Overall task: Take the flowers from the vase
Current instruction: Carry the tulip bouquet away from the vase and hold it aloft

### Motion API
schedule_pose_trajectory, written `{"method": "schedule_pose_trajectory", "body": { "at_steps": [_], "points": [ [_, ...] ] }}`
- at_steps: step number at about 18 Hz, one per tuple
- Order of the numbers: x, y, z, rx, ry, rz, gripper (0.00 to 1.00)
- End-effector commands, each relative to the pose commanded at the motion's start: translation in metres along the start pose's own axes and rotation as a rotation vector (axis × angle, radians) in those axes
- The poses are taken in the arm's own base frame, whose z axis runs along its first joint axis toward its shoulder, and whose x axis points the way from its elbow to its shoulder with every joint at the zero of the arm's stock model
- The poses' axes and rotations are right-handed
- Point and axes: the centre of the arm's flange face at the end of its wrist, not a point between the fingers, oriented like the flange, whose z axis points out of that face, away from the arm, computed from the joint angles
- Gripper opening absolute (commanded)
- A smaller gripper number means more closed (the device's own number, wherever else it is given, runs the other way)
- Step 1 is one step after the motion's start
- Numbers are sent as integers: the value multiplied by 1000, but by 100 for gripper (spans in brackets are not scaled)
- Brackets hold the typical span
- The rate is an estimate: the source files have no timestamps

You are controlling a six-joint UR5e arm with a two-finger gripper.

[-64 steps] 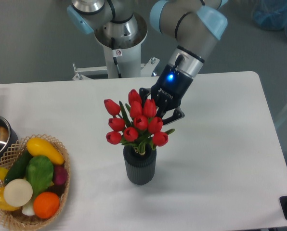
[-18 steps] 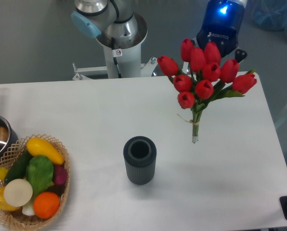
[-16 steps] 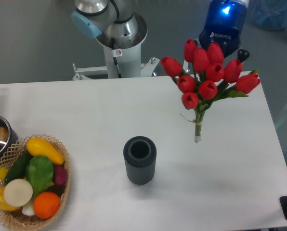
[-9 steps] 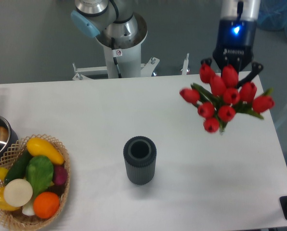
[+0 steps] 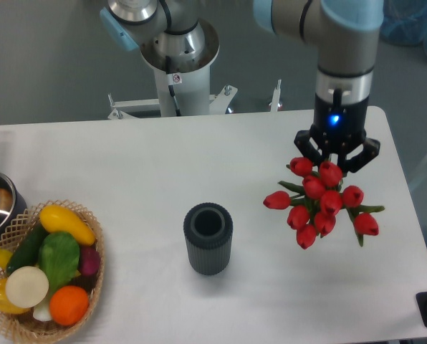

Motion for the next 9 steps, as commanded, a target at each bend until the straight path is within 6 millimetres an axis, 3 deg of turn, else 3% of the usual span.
{"method": "schedule_pose_trajectory", "body": {
  "at_steps": [9],
  "points": [
    [-10,8,32,-92,29,32,6]
  ]
}}
